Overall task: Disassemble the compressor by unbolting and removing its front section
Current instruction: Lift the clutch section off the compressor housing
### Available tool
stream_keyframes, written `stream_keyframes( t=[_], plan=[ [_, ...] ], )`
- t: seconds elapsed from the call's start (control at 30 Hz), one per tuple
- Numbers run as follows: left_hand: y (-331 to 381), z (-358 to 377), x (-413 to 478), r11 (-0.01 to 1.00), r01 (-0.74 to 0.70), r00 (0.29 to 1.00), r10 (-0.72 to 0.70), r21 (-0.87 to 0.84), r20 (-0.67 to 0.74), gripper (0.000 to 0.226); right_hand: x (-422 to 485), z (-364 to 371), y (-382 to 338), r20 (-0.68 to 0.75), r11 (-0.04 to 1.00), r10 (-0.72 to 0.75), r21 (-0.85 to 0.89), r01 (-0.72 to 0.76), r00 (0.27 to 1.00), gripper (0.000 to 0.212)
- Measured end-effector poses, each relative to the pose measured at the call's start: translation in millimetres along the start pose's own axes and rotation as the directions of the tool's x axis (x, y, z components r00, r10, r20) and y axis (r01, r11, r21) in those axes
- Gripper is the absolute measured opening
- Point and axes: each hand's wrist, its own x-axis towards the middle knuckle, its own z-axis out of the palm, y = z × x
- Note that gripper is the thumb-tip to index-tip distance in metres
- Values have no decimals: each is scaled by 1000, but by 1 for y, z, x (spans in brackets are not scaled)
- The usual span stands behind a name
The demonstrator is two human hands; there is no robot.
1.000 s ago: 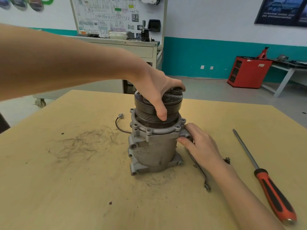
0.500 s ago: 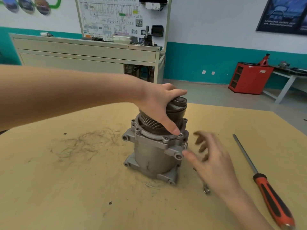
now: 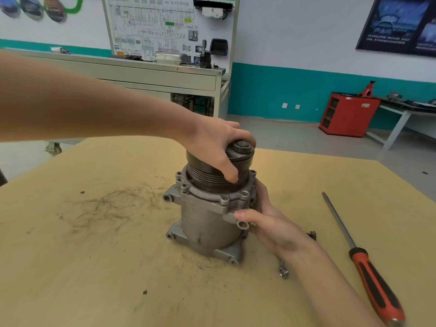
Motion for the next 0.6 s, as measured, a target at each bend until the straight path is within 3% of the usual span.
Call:
stream_keyframes(
  t=[0.33,0.6],
  plan=[
    [-10,-6,-8,984,-176,984,175,35,32,82,-1,-1,2,-3,1000,-4,26,5,1000,90],
    [-9,-8,-10,982,-190,981,189,22,39,81,-3,0,2,-1,1000,-6,0,6,1000,98]
  ],
)
